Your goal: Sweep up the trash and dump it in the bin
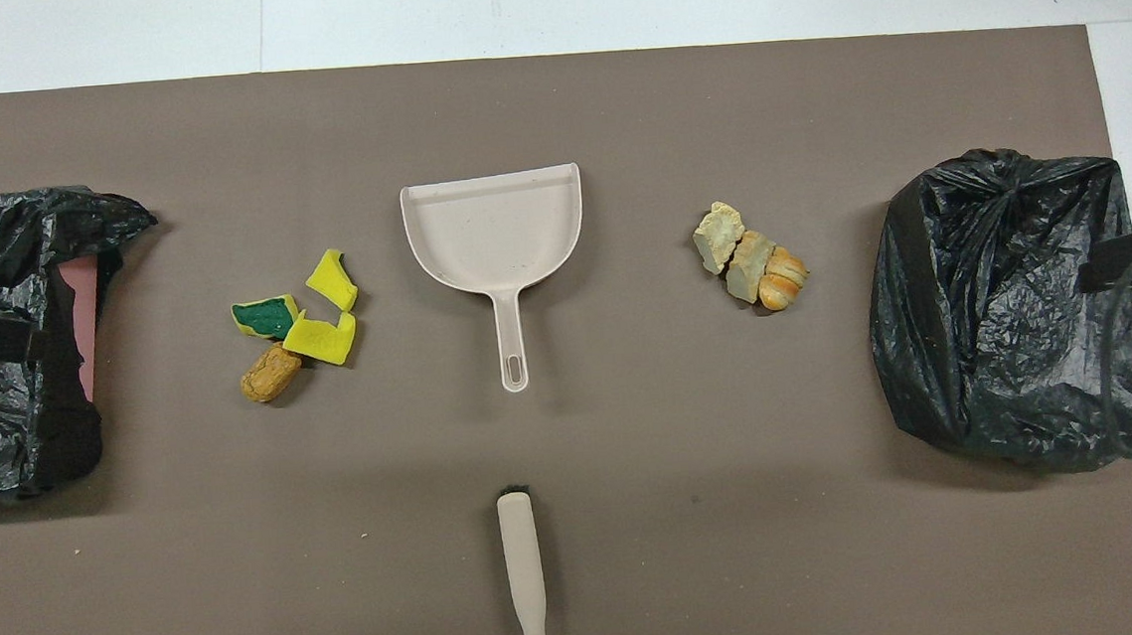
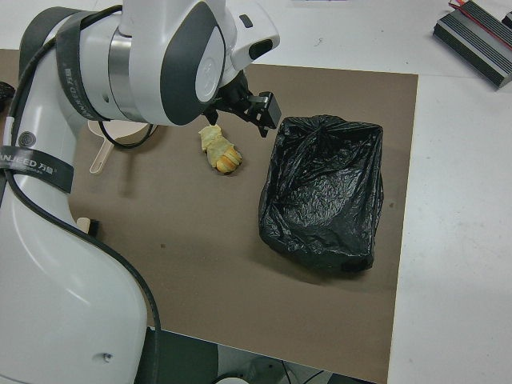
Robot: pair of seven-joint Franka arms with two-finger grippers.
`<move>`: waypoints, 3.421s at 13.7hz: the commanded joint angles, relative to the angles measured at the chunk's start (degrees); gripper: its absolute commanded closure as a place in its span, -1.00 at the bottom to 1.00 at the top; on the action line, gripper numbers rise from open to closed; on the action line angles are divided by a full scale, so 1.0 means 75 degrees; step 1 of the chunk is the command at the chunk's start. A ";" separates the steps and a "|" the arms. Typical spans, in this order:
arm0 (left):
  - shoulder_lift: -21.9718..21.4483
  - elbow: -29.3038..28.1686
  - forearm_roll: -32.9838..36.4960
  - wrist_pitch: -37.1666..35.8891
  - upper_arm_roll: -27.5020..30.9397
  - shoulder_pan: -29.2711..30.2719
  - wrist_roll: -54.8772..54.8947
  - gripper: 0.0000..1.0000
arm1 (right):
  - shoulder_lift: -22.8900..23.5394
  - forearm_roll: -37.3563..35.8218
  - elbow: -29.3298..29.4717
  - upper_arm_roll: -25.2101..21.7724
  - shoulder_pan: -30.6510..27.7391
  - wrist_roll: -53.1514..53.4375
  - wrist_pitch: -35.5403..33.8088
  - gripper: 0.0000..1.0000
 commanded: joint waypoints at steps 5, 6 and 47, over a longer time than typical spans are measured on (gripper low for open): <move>0.0039 0.0063 0.0219 0.0308 0.0019 -0.0001 -0.0035 -1.00 | -0.0187 -0.0019 -0.0220 0.0067 -0.0057 -0.0070 0.0100 -1.00; 0.0039 0.0075 0.0219 0.0273 0.0019 -0.0012 -0.0035 -1.00 | -0.0199 -0.0019 -0.0255 0.0079 -0.0057 -0.0082 0.0065 -1.00; -0.0124 -0.0194 0.0301 0.0296 -0.0075 -0.0188 -0.0117 -1.00 | 0.0643 0.0907 -0.0889 0.0782 0.0936 0.0011 0.1750 -1.00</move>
